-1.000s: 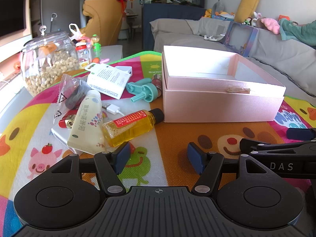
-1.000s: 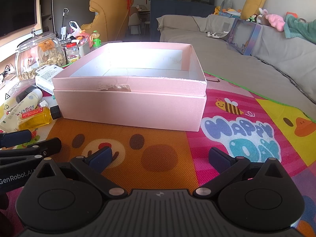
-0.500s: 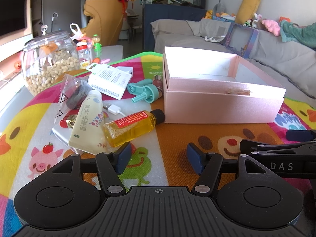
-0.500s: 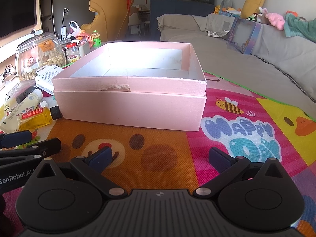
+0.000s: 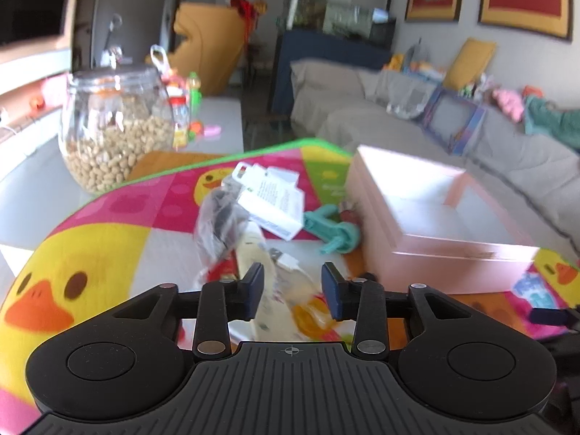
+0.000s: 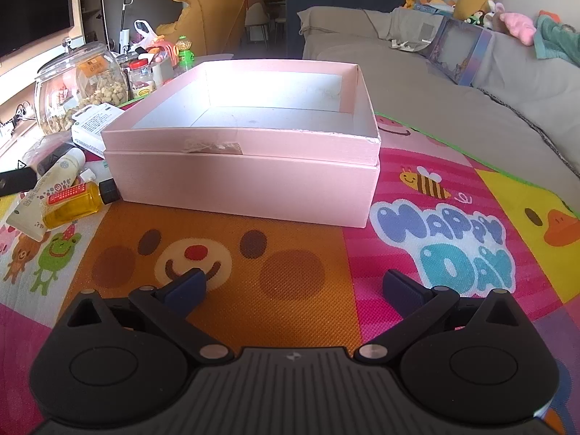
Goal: Organize rigid objects
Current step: 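Grasp the white lotion tube with the left tool while the right tool grasps the yellow oil bottle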
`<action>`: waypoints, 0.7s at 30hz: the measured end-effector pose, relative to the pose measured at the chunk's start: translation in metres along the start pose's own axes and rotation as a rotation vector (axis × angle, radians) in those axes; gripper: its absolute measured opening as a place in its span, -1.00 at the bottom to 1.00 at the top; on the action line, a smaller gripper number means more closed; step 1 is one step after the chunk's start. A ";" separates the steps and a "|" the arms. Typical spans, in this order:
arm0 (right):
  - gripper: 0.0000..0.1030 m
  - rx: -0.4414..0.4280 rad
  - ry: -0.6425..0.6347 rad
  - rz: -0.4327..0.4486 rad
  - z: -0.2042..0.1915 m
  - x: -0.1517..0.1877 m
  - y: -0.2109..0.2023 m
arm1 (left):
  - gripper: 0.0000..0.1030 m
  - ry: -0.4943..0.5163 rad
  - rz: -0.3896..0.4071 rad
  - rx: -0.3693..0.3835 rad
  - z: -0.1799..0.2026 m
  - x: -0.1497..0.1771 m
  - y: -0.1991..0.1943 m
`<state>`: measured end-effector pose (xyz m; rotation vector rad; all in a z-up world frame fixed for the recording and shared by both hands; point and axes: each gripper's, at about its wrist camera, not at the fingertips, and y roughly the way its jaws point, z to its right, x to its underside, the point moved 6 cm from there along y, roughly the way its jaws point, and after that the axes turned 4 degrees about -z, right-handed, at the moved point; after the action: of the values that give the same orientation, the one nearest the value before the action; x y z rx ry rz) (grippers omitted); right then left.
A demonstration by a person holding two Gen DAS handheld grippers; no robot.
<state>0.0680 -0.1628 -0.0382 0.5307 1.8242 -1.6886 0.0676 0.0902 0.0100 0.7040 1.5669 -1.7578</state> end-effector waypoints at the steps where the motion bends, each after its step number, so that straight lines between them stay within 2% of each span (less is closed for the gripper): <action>1: 1.00 0.000 -0.001 -0.002 0.000 0.000 0.000 | -0.24 0.003 -0.027 -0.021 -0.003 -0.004 0.009; 4: 1.00 -0.001 -0.001 -0.007 0.000 -0.001 0.000 | -0.25 0.005 -0.058 -0.065 -0.010 -0.010 0.030; 7: 1.00 -0.004 -0.001 -0.013 0.000 -0.001 0.000 | -0.25 -0.006 -0.064 -0.066 -0.014 -0.013 0.043; 8: 1.00 -0.004 -0.002 -0.014 0.000 -0.001 0.000 | -0.31 -0.003 -0.066 -0.065 -0.014 -0.014 0.047; 9: 1.00 -0.004 -0.002 -0.015 0.000 -0.001 0.000 | -0.37 0.006 -0.068 -0.065 -0.014 -0.015 0.052; 13: 1.00 -0.009 -0.008 -0.008 0.001 -0.001 -0.001 | -0.33 0.076 -0.076 -0.056 -0.007 -0.006 0.060; 17: 1.00 -0.027 -0.026 -0.006 -0.002 0.000 -0.005 | -0.43 0.102 -0.076 0.057 0.000 0.011 0.041; 21: 0.84 -0.193 -0.117 0.005 -0.032 0.001 -0.017 | -0.43 0.156 -0.093 0.146 0.005 0.039 0.003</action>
<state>0.0513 -0.1334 -0.0250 0.3470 1.8730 -1.4872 0.0458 0.0805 -0.0214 0.8692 1.6078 -1.9407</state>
